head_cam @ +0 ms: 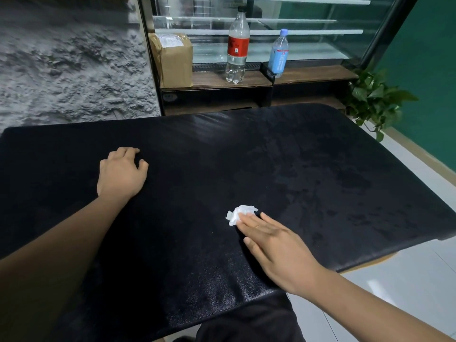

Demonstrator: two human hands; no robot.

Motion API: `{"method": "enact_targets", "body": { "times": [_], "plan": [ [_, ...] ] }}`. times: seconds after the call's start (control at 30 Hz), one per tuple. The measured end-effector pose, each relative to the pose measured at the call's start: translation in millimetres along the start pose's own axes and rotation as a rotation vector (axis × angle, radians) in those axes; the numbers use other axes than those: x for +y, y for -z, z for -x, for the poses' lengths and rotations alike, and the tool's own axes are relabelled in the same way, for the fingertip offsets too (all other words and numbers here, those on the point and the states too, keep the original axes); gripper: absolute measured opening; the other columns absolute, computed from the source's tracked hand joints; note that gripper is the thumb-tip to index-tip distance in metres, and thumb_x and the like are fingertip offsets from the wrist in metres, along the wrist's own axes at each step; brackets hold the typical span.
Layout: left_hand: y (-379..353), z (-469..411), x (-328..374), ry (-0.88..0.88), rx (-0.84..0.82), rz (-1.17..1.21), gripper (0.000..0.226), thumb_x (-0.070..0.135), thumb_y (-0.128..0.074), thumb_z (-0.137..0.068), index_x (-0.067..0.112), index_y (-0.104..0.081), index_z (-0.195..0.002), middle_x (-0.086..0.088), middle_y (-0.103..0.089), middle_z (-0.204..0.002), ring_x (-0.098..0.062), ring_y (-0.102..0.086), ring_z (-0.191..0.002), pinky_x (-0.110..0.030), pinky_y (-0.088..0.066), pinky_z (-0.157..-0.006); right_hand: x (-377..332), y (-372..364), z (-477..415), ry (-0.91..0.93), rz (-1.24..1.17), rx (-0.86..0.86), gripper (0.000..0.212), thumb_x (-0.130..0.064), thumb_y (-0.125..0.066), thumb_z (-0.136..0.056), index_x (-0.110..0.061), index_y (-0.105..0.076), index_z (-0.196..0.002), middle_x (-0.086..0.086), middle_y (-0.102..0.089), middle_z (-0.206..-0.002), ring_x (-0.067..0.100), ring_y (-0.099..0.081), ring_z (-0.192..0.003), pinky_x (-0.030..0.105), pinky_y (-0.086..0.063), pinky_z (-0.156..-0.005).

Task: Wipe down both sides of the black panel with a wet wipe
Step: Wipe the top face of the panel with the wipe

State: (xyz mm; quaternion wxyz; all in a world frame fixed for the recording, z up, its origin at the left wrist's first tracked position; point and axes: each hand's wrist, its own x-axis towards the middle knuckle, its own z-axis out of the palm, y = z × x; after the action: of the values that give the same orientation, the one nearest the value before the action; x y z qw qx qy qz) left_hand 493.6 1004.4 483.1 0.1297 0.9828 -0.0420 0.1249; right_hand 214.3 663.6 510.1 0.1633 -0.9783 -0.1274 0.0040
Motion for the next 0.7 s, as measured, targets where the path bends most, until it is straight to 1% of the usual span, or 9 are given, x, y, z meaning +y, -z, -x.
{"method": "enact_targets", "body": {
  "times": [0.17, 0.33, 0.47, 0.7],
  "plan": [
    [2.9, 2.1, 1.8, 0.001, 0.003, 0.002, 0.049, 0.042, -0.041, -0.103, 0.015, -0.059, -0.141, -0.007, -0.057, -0.145, -0.032, -0.050, -0.133, -0.052, -0.039, -0.110, 5.7, 2.8, 1.1, -0.013, -0.051, -0.005, 0.048, -0.041, -0.029, -0.114, -0.035, -0.040, -0.160, -0.020, -0.028, -0.167, -0.016, -0.011, -0.151, 0.025, -0.012, -0.129],
    [5.4, 3.7, 3.9, 0.000, 0.006, 0.005, 0.047, 0.040, -0.043, -0.104, 0.015, -0.059, -0.140, -0.008, -0.057, -0.144, -0.032, -0.050, -0.132, -0.052, -0.038, -0.110, 25.1, 12.7, 4.3, -0.076, -0.047, 0.036, 0.045, -0.040, -0.033, -0.114, -0.034, -0.045, -0.158, -0.021, -0.033, -0.164, -0.017, -0.015, -0.150, 0.028, -0.016, -0.129],
    [6.0, 4.7, 4.3, -0.007, 0.020, -0.001, 0.045, 0.039, -0.045, -0.104, 0.014, -0.060, -0.138, -0.008, -0.058, -0.142, -0.034, -0.052, -0.129, -0.053, -0.040, -0.108, 45.3, 23.7, 11.2, -0.148, -0.020, 0.053, 0.045, -0.039, -0.033, -0.114, -0.034, -0.046, -0.157, -0.021, -0.034, -0.164, -0.018, -0.016, -0.149, 0.026, -0.015, -0.129],
    [5.2, 5.6, 3.7, -0.068, 0.062, -0.002, 0.033, 0.029, -0.050, -0.103, 0.016, -0.068, -0.128, -0.008, -0.063, -0.130, -0.033, -0.055, -0.120, -0.053, -0.044, -0.103, 64.0, 34.6, 23.1, -0.230, -0.016, 0.065, 0.046, -0.038, -0.033, -0.113, -0.034, -0.045, -0.158, -0.020, -0.034, -0.165, -0.011, -0.021, -0.151, 0.028, -0.016, -0.129]
  ]
}}
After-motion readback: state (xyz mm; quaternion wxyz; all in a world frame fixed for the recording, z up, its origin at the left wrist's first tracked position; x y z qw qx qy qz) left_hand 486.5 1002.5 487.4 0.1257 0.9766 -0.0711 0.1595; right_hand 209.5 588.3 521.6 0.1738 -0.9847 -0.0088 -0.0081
